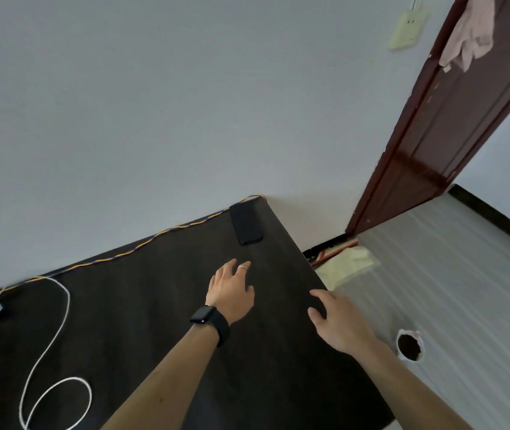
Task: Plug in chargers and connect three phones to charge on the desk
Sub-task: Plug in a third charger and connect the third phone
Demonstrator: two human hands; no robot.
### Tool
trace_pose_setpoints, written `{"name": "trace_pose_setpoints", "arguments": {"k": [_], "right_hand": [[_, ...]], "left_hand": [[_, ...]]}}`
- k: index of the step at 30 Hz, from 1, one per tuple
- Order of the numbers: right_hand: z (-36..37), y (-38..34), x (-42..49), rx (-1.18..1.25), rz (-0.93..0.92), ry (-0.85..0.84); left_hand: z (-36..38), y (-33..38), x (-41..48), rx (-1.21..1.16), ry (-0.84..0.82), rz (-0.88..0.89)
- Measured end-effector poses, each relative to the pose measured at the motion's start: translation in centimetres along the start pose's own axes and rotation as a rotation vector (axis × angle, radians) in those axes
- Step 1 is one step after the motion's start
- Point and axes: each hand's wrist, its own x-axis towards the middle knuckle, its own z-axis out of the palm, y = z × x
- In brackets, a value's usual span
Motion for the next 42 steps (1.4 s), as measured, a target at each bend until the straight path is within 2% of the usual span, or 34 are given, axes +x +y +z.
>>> {"name": "trace_pose_setpoints", "arguments": {"k": [5, 9, 13, 17, 22, 24, 28, 30, 32, 34, 36, 39, 42], "right_hand": [[2.2, 2.8, 7.0, -0.089, 0.001, -0.068], [5.5, 5.3, 12.2, -0.193, -0.037, -0.129], [9.9, 8.5, 14.4, -0.263, -0.128, -0.012], [11.7, 8.9, 14.9, -0.247, -0.166, 0.112], [12.4, 10.1, 15.2, -0.254, -0.181, 0.112], [12.4, 10.3, 15.3, -0.262, -0.184, 0.113], [12.3, 10.2, 15.6, -0.274, -0.162, 0.056], [11.5, 10.2, 15.2, -0.277, -0.15, -0.027], [10.0, 9.8, 15.9, -0.289, -0.105, -0.171], [7.1, 8.0, 16.8, -0.269, -0.01, -0.356], [3.3, 5.0, 15.7, -0.039, 0.119, -0.498], [0.5, 2.6, 12.1, 0.406, 0.234, -0.483], [0.3, 1.4, 7.0, 0.758, 0.28, -0.379]], "left_hand": [[3.2, -0.1, 7.3, 0.059, -0.078, -0.045], [6.1, -0.5, 13.5, 0.126, -0.049, -0.06], [8.8, -1.1, 19.3, 0.126, 0.042, -0.097], [9.9, -0.9, 24.7, 0.039, 0.156, -0.255], [12.8, -0.1, 27.2, 0.032, 0.269, -0.377], [13.2, -0.1, 27.3, 0.002, 0.257, -0.381], [12.0, -0.9, 27.0, -0.047, 0.13, -0.344], [10.5, -0.5, 25.2, -0.153, 0.123, -0.306], [9.4, 0.1, 23.0, -0.39, 0.097, -0.335], [7.9, 0.8, 20.3, -0.778, 0.06, -0.454], [6.1, 1.6, 16.3, -1.178, -0.082, -0.586], [4.4, 2.1, 9.8, -1.436, -0.334, -0.597], [3.2, 2.5, 3.4, -1.461, -0.409, -0.44]]}}
